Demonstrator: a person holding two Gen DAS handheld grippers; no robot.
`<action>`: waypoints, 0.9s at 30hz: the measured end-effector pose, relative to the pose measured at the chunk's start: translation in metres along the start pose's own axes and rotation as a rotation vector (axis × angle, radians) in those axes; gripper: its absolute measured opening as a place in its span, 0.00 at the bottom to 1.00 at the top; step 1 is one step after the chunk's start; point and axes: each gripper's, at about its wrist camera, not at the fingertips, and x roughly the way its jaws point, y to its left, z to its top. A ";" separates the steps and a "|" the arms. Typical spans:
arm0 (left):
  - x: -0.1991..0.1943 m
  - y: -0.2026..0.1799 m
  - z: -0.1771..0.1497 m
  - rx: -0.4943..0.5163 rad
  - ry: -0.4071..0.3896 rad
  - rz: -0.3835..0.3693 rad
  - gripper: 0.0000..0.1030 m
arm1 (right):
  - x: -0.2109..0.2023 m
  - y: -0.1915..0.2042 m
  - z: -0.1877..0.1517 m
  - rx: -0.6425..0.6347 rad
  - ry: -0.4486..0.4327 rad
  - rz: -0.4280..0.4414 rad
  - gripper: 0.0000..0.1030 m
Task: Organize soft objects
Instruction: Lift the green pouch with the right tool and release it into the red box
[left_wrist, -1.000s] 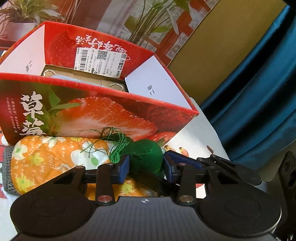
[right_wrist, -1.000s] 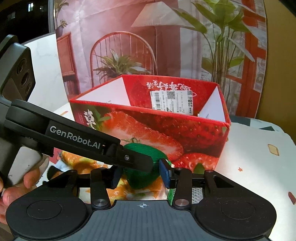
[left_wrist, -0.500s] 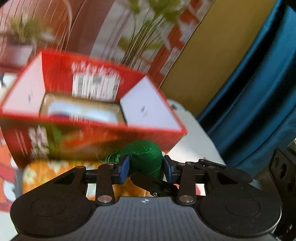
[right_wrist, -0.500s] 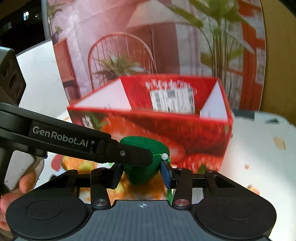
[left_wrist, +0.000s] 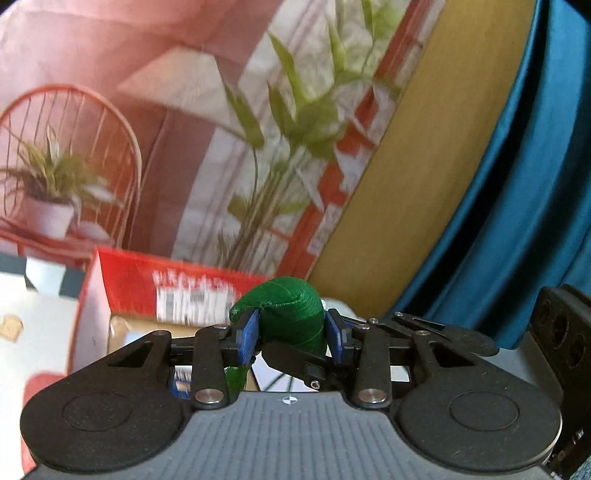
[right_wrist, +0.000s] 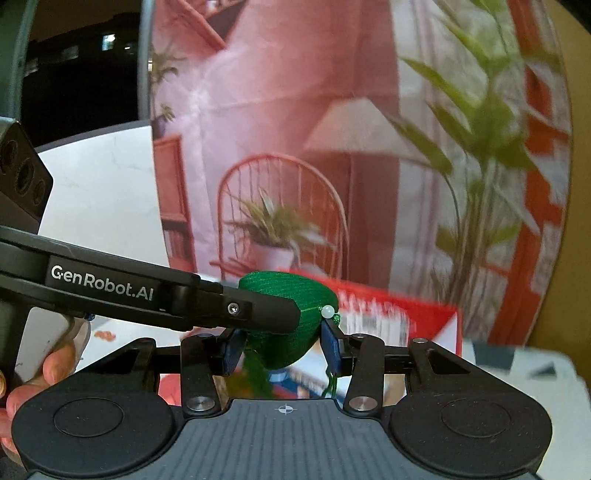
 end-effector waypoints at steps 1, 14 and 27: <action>-0.001 0.000 0.006 0.004 -0.013 0.004 0.40 | 0.002 0.001 0.009 -0.016 -0.005 0.004 0.40; -0.013 0.016 0.071 0.003 -0.126 0.017 0.40 | 0.037 0.008 0.095 -0.153 -0.097 0.044 0.40; 0.043 0.085 0.023 -0.130 0.116 0.076 0.40 | 0.117 0.004 0.035 -0.057 0.124 0.099 0.41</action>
